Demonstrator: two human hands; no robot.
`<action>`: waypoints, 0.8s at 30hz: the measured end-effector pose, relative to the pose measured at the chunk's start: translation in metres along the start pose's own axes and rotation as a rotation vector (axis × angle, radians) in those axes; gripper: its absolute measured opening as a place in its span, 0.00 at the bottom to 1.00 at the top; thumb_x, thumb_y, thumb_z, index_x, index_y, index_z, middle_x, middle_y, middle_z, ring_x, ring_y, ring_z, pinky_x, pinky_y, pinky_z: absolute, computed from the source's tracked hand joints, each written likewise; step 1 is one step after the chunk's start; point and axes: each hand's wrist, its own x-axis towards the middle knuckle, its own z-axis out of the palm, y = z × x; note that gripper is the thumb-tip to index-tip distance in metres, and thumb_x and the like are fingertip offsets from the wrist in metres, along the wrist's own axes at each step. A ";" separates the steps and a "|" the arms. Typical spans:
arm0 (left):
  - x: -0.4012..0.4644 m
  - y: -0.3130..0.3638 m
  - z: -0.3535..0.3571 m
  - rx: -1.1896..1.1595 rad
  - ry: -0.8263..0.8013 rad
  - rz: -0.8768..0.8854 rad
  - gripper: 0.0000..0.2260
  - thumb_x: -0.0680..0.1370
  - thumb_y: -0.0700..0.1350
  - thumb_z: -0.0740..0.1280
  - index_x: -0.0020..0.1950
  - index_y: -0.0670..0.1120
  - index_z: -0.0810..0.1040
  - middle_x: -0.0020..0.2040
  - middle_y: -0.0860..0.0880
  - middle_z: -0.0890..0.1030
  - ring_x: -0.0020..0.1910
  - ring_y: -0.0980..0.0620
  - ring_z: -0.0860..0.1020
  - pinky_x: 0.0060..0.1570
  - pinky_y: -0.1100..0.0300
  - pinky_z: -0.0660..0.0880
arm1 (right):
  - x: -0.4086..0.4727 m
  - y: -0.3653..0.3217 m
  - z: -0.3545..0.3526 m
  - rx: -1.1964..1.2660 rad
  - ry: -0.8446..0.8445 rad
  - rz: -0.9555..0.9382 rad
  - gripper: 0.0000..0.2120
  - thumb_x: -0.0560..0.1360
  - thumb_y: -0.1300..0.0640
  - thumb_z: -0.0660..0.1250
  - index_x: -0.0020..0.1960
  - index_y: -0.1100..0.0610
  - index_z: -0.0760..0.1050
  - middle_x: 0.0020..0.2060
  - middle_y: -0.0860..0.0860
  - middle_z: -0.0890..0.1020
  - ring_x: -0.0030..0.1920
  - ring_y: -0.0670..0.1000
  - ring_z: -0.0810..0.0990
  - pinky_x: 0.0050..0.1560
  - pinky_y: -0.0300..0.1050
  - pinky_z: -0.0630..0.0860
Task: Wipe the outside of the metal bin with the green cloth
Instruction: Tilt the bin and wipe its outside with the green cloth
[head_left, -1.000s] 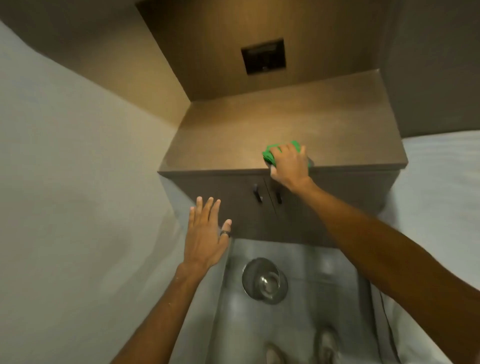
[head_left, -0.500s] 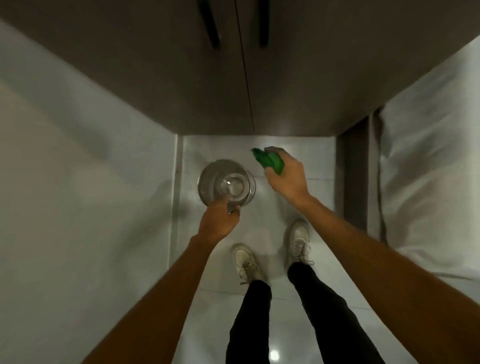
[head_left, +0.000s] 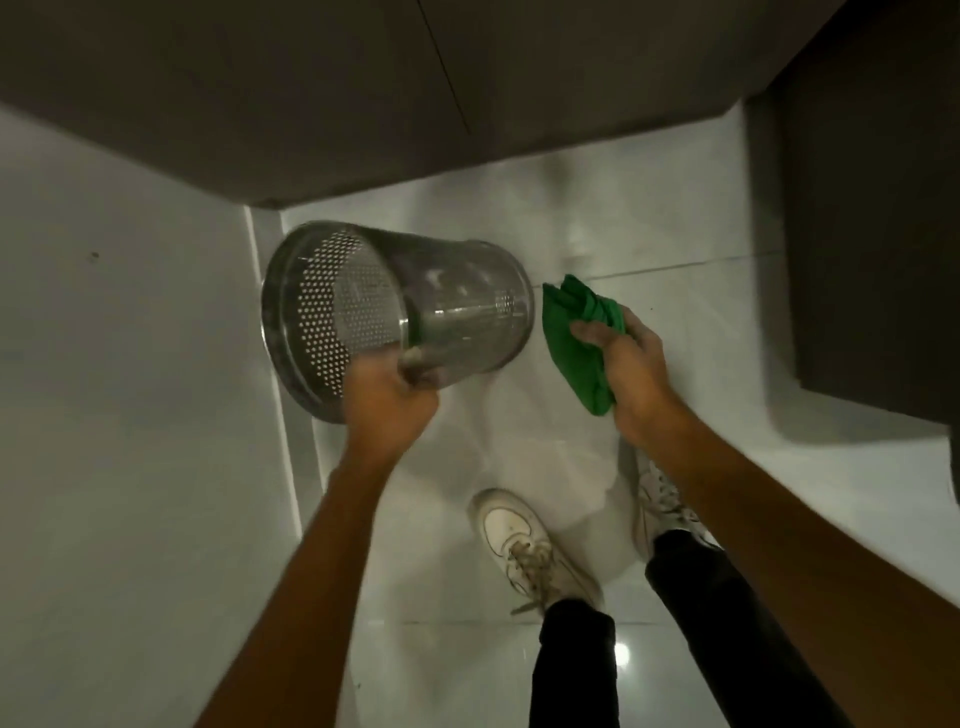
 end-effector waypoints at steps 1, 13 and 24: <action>-0.001 -0.010 -0.011 -0.086 -0.005 -0.069 0.06 0.72 0.40 0.77 0.48 0.46 0.84 0.38 0.57 0.81 0.37 0.65 0.80 0.39 0.74 0.74 | -0.004 0.001 -0.001 -0.035 0.004 -0.012 0.20 0.78 0.66 0.72 0.69 0.58 0.79 0.54 0.55 0.88 0.51 0.54 0.88 0.52 0.45 0.87; 0.015 -0.056 -0.040 -0.396 0.038 -0.012 0.21 0.73 0.37 0.72 0.65 0.39 0.75 0.55 0.44 0.83 0.58 0.61 0.81 0.57 0.53 0.81 | -0.043 0.026 0.191 -0.950 -0.349 -1.137 0.29 0.77 0.45 0.73 0.76 0.51 0.73 0.75 0.52 0.77 0.79 0.58 0.71 0.82 0.65 0.66; 0.026 -0.099 -0.038 -0.480 0.024 -0.121 0.24 0.63 0.26 0.77 0.54 0.45 0.82 0.41 0.62 0.85 0.40 0.68 0.83 0.36 0.73 0.78 | 0.032 0.039 0.195 -1.020 0.088 -1.150 0.19 0.87 0.43 0.55 0.68 0.48 0.79 0.65 0.50 0.84 0.70 0.53 0.77 0.83 0.51 0.64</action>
